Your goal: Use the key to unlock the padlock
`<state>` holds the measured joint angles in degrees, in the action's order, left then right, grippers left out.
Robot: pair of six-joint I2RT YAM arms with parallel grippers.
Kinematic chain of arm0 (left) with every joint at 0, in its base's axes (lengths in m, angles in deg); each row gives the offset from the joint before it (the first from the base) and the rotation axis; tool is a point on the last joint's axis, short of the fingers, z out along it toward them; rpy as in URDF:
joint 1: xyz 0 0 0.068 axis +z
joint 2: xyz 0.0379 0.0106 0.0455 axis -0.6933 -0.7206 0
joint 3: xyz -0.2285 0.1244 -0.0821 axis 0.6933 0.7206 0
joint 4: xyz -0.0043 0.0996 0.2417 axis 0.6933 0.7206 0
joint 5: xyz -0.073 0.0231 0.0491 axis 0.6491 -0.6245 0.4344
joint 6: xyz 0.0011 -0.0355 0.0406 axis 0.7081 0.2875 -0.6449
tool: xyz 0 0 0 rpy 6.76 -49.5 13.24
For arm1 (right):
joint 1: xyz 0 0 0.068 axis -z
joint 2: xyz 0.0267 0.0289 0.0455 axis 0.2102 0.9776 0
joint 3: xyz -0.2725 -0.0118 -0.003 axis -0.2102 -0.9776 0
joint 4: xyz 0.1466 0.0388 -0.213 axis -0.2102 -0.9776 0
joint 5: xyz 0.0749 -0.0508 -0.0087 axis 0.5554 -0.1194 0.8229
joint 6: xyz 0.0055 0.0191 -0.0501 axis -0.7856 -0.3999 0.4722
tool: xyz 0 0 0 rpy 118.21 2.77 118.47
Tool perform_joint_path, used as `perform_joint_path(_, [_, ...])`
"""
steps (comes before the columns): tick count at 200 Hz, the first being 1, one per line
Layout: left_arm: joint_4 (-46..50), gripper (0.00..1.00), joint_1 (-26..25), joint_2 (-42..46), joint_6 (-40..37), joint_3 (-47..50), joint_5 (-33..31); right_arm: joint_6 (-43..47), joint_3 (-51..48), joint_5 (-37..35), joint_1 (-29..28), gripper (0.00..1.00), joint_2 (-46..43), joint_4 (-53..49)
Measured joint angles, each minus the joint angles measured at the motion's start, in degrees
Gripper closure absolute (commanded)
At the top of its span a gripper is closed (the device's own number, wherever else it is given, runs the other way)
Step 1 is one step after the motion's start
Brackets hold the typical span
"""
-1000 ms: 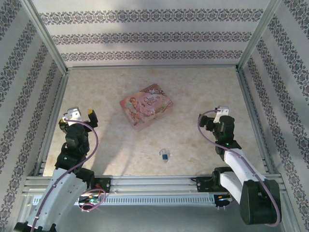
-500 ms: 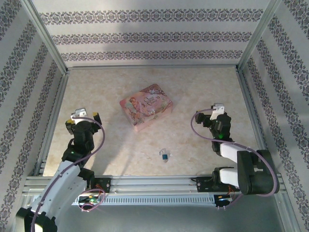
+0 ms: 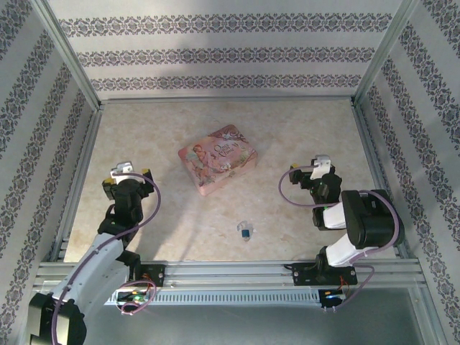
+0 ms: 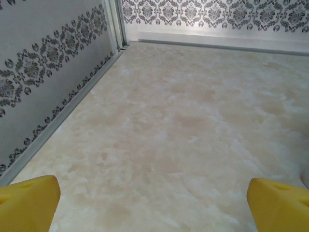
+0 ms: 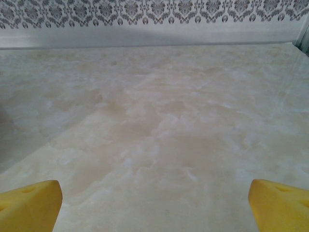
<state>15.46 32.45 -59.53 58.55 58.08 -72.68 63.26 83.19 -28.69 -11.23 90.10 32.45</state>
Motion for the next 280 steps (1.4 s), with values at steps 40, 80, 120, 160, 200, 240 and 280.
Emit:
perform_joint_path(40, [-1.95, 0.01, 0.22, -1.29, -0.42, 0.79, 1.20, -0.66, 4.96, 0.31, 1.75, 0.02, -0.15, -5.49])
perform_joint_path(80, [-4.74, 0.01, 0.52, -4.22, -1.27, 0.81, 1.46, -0.63, 7.78, -0.13, 1.57, 0.02, -0.70, -10.36])
perform_joint_path(120, [-10.60, 0.01, 1.81, -11.34, -3.39, 1.07, 3.45, -0.61, 7.78, -0.15, 1.57, 0.02, -0.70, -12.52])
perform_joint_path(160, [-17.86, 0.01, 2.69, -18.47, -4.70, 1.38, 5.18, -0.61, 7.78, -0.39, 1.46, 0.02, -0.70, -13.33])
perform_joint_path(200, [-25.18, 0.01, 3.32, -24.94, -5.73, 1.79, 8.41, -0.61, 7.78, -1.20, 1.42, 0.02, -0.70, -13.75])
perform_joint_path(240, [-32.24, 0.01, 3.74, -29.29, -7.10, 1.95, 10.25, -0.59, 8.31, -1.27, 1.07, 0.02, -0.70, -14.19])
perform_joint_path(280, [-38.73, 0.01, 4.83, -34.18, -8.98, 1.92, 12.85, -0.57, 8.87, -1.44, 1.07, 0.02, -0.70, -14.21])
